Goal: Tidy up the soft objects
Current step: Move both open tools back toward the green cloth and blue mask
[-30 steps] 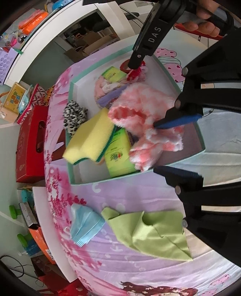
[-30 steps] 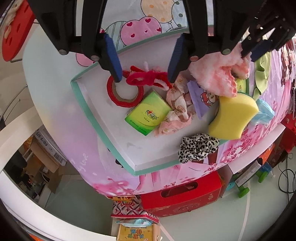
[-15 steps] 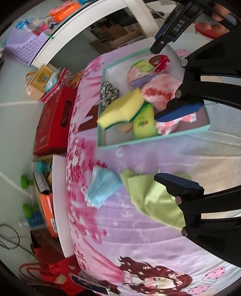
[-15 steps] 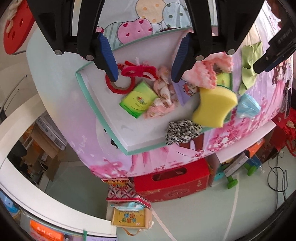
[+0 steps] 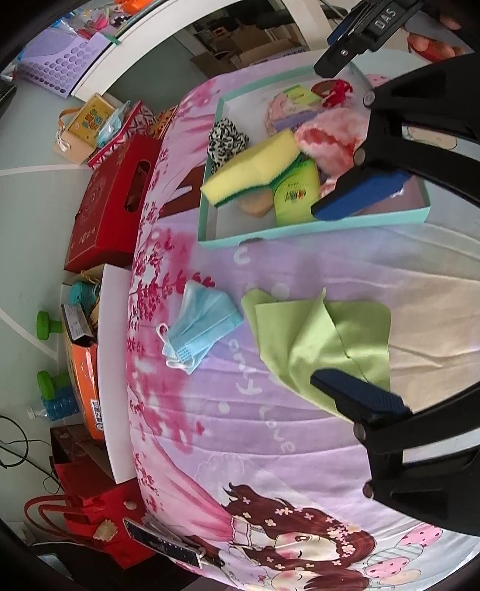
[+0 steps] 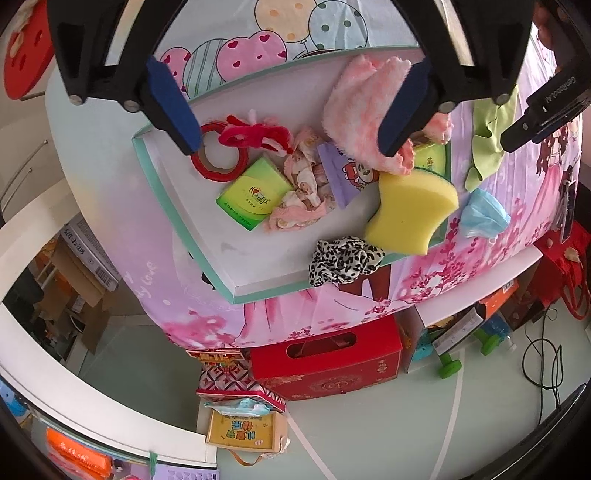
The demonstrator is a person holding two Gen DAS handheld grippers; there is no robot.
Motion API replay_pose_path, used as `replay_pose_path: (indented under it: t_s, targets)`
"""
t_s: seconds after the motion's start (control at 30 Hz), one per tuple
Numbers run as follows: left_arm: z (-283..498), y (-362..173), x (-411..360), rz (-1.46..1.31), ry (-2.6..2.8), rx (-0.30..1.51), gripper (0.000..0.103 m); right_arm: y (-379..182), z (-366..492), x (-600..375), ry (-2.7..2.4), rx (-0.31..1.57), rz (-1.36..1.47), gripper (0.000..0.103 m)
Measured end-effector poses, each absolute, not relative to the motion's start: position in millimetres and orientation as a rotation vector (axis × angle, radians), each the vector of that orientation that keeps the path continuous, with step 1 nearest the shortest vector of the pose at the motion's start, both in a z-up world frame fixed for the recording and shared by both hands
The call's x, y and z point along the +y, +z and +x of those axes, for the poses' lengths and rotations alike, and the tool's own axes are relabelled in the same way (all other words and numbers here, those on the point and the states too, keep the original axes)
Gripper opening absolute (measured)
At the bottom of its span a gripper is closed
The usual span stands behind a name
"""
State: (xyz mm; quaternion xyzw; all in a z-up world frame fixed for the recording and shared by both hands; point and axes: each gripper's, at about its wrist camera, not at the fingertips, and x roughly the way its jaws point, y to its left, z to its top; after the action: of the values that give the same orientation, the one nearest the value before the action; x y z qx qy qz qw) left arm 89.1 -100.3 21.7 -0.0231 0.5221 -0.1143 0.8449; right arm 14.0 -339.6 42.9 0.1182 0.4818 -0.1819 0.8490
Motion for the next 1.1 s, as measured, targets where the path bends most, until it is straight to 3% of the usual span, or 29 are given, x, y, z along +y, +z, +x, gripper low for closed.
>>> replay_pose_path:
  t_s: [0.07, 0.17, 0.7, 1.1]
  targets:
    - [90.0, 20.3, -98.3, -0.053, -0.223, 1.097, 0.087, 41.0, 15.1, -338.5, -0.378, 1.025, 0.241, 0.101]
    - [92.1, 17.9, -94.5, -0.063, -0.197, 1.095, 0.098, 38.2, 17.0, -336.3, -0.366, 1.037, 0.231, 0.102]
    - [96.8, 21.2, -74.8, -0.084, -0.153, 1.074, 0.098, 36.3, 27.8, -312.8, -0.324, 1.036, 0.209, 0.103]
    - [102.8, 12.7, 3.1, -0.200, 0.022, 1.087, 0.098, 31.9, 58.4, -246.4, -0.168, 1.036, 0.171, 0.103]
